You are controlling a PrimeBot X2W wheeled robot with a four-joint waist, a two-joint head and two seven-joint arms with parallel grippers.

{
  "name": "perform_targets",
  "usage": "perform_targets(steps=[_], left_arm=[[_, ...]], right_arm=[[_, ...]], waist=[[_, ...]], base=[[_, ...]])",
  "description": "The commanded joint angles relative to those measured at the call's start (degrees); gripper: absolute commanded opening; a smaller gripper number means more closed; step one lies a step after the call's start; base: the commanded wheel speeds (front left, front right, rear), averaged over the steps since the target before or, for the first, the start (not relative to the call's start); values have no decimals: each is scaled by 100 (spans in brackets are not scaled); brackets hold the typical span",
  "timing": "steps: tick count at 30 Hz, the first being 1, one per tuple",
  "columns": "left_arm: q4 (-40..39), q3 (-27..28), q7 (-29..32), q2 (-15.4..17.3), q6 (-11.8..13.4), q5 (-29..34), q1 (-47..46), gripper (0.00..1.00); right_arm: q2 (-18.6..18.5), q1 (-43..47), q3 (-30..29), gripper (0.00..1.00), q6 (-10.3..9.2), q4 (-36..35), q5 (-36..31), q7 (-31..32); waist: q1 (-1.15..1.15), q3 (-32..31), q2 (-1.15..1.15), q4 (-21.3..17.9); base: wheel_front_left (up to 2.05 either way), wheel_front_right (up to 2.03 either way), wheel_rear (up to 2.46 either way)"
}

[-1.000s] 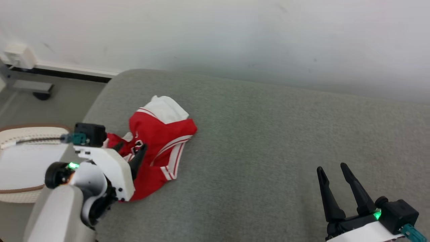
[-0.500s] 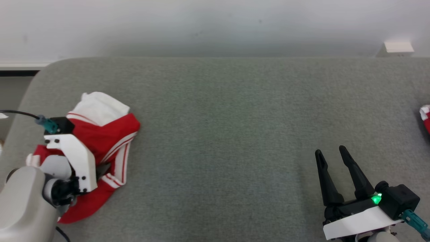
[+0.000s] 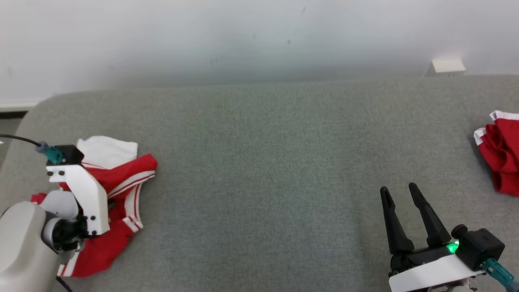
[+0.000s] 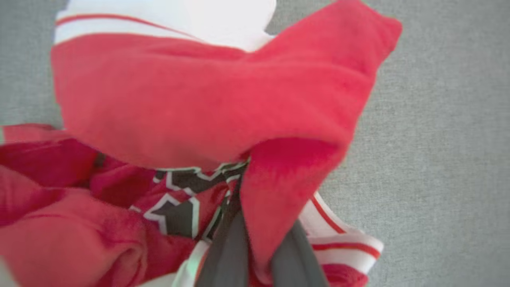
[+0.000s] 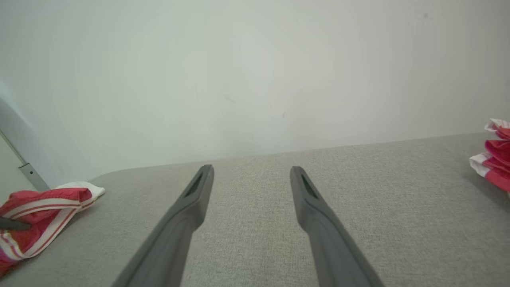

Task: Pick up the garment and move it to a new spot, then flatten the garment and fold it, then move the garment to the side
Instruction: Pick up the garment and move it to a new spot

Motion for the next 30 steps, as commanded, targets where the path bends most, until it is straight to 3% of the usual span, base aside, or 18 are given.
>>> perform_targets(steps=[1,9,17,22,29,30], left_arm=[[-57,-26,-64,41,-12,-105,25,0],[-855,-454,-412,-81,-12,-560,-200,0],[-1954,-887,-777,-235,-11,-789,-319,0],[-2124,-1027,-1279,-629,78,-617,-267,0],[-1467,-1330,-2072,-1506,166,-516,59,0],[-1288,-1364,-2196,-1638,167,-515,93,12]], right_arm=[[-8,75,-30,100,-11,18,23,4],[-23,362,-48,100,-11,78,5,4],[-18,410,-137,100,-11,5,7,4],[-38,368,-206,100,-11,-10,25,4],[-59,192,-135,100,-11,11,45,4],[-64,171,-130,100,-11,22,50,4]], waist=[[-1,-231,0,-9],[-1,-872,0,-98],[-1,-820,0,-537],[-1,-687,0,-919],[-1,-446,0,-1460],[-1,-424,0,-1515]], base=[[0,0,0],[0,0,0],[0,0,0],[0,0,0],[0,0,0],[0,0,0]])
